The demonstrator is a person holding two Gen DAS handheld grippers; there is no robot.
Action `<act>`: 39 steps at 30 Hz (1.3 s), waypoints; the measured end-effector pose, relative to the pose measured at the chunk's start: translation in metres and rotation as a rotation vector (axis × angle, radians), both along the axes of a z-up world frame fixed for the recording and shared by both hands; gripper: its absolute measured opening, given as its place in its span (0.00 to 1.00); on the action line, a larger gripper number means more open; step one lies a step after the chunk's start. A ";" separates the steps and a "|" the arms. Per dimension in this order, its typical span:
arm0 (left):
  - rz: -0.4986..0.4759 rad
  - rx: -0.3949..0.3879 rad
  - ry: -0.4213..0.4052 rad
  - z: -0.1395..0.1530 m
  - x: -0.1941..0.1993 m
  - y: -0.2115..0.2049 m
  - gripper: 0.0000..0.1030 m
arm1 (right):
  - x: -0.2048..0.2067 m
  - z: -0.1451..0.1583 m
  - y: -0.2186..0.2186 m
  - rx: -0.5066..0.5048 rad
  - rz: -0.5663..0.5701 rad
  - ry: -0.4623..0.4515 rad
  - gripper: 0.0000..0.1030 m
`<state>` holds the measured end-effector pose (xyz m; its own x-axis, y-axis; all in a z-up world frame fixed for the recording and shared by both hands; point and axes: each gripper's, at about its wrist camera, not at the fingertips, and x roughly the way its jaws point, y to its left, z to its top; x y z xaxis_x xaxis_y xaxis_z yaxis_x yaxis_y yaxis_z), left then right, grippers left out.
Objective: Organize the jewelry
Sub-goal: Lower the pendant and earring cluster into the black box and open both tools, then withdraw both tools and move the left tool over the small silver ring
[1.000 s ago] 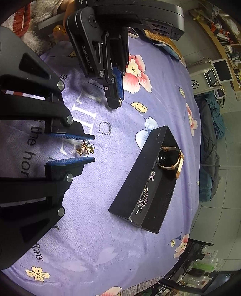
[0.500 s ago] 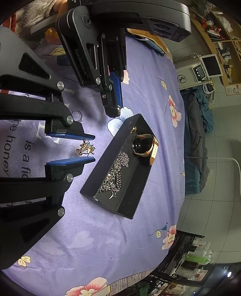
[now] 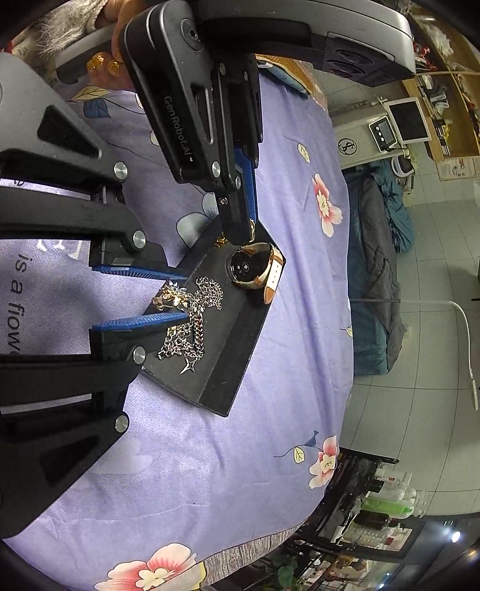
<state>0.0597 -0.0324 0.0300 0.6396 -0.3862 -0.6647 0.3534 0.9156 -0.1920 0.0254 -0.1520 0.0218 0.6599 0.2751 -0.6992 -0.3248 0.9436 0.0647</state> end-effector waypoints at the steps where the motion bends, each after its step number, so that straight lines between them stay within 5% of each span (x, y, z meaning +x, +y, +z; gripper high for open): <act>1: 0.000 -0.003 0.000 0.001 0.002 0.000 0.16 | 0.001 0.000 -0.001 0.002 -0.004 0.001 0.18; 23: -0.016 0.006 0.044 -0.012 0.040 -0.013 0.16 | 0.030 -0.008 -0.012 -0.038 -0.055 -0.013 0.21; 27: 0.008 0.023 0.019 -0.009 0.037 -0.008 0.38 | 0.029 -0.005 -0.012 -0.054 -0.066 -0.039 0.39; 37: 0.075 0.021 0.010 -0.008 0.028 0.014 0.58 | 0.023 -0.003 -0.013 -0.059 -0.074 -0.035 0.39; 39: 0.084 0.021 0.014 -0.009 0.025 0.017 0.69 | 0.020 -0.002 -0.013 -0.056 -0.074 -0.036 0.39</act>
<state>0.0844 -0.0152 0.0211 0.6600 -0.3177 -0.6808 0.2724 0.9457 -0.1772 0.0451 -0.1647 0.0199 0.7017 0.1859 -0.6878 -0.2554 0.9668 0.0007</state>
